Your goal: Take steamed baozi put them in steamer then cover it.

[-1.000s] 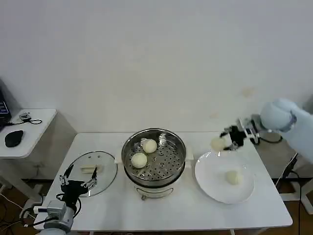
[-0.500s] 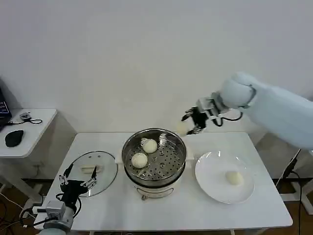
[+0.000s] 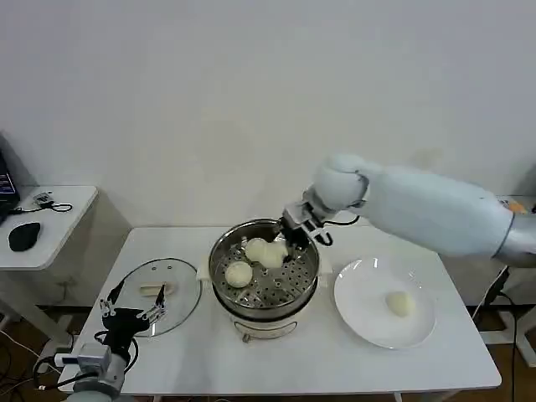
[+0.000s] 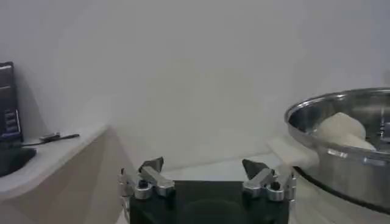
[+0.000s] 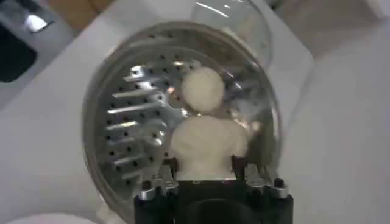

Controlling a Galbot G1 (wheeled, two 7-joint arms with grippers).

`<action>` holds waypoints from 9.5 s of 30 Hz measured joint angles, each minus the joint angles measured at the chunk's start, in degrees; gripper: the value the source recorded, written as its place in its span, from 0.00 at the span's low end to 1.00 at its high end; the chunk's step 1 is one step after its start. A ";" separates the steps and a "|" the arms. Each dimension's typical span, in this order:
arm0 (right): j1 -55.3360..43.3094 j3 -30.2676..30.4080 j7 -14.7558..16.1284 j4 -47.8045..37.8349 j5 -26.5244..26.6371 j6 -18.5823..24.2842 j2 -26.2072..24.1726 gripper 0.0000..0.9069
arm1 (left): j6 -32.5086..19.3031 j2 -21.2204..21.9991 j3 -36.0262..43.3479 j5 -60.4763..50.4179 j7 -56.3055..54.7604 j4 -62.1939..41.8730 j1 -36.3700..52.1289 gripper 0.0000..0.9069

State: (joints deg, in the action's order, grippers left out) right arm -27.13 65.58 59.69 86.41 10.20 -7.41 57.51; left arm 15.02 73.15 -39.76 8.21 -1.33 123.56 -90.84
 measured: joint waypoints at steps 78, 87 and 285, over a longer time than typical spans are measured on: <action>1.23 -3.12 -1.70 2.03 -1.73 -3.20 -26.09 1.00 | 0.37 -0.81 2.62 0.42 0.22 0.31 1.78 1.00; 9.08 -6.83 -1.78 0.56 -7.54 -2.62 -31.83 1.00 | 0.52 -1.47 2.75 0.58 0.28 -0.03 2.42 1.00; 110.66 -116.98 -52.44 23.17 6.36 10.93 17.83 1.00 | -12.03 -6.60 7.37 -44.12 -5.02 -22.05 6.58 1.00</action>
State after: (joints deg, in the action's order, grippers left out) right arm 83.53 -51.39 7.24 109.57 16.56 3.52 75.34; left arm 2.99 66.55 -32.39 -35.90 -6.36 101.51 -84.26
